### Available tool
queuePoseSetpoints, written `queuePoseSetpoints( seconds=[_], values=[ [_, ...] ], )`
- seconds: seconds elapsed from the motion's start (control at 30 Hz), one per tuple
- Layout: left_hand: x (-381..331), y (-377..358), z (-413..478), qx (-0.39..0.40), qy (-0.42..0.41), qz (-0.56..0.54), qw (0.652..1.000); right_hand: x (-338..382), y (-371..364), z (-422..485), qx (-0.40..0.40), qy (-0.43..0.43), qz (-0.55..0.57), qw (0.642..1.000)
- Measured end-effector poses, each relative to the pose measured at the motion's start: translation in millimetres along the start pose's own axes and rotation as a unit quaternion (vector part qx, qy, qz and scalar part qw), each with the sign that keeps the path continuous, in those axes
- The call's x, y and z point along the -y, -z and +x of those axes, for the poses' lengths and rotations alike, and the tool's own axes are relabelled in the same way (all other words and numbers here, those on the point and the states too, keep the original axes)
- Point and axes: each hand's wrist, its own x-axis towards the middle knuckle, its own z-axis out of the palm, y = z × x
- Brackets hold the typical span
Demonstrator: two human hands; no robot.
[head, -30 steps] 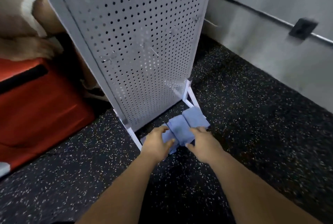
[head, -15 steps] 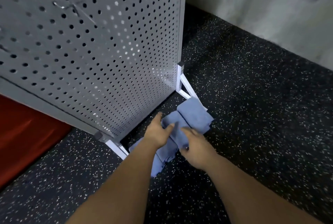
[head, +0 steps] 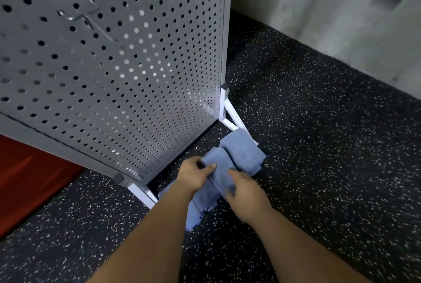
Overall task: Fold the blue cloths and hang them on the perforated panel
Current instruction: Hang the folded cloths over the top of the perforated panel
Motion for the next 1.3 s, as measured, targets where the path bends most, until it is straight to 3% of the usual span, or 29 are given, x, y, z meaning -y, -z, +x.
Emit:
queuePoseSetpoints(
  seconds=[0.2,0.37,0.63,0.77,0.9,1.0,1.07,1.2,1.3],
  values=[
    [-36,48,-59,0.094,-0.052,-0.04,0.993,30,50,-29,-0.096,-0.004,0.118,0.988],
    [-79,92,-128,0.149,-0.096,-0.057,0.983,71,99,-78,-0.049,0.043,0.182,0.981],
    [-122,148,-237,0.167,-0.182,-0.081,0.966,128,162,-167,-0.003,0.117,0.24,0.964],
    [-146,167,-288,0.089,-0.235,-0.114,0.961,167,187,-207,-0.067,0.152,0.272,0.948],
    [-168,182,-331,-0.035,-0.318,-0.023,0.947,201,205,-238,-0.134,0.179,0.291,0.93],
    [-183,193,-368,-0.216,-0.4,0.063,0.888,223,217,-258,-0.16,0.205,0.315,0.913],
    [-195,199,-392,-0.29,-0.442,0.088,0.844,238,224,-274,-0.185,0.232,0.329,0.896],
    [-221,206,-429,-0.301,-0.483,0.119,0.814,264,239,-294,-0.209,0.278,0.358,0.866],
    [-237,212,-448,-0.294,-0.489,0.094,0.815,289,256,-309,-0.21,0.302,0.388,0.845]
  ],
)
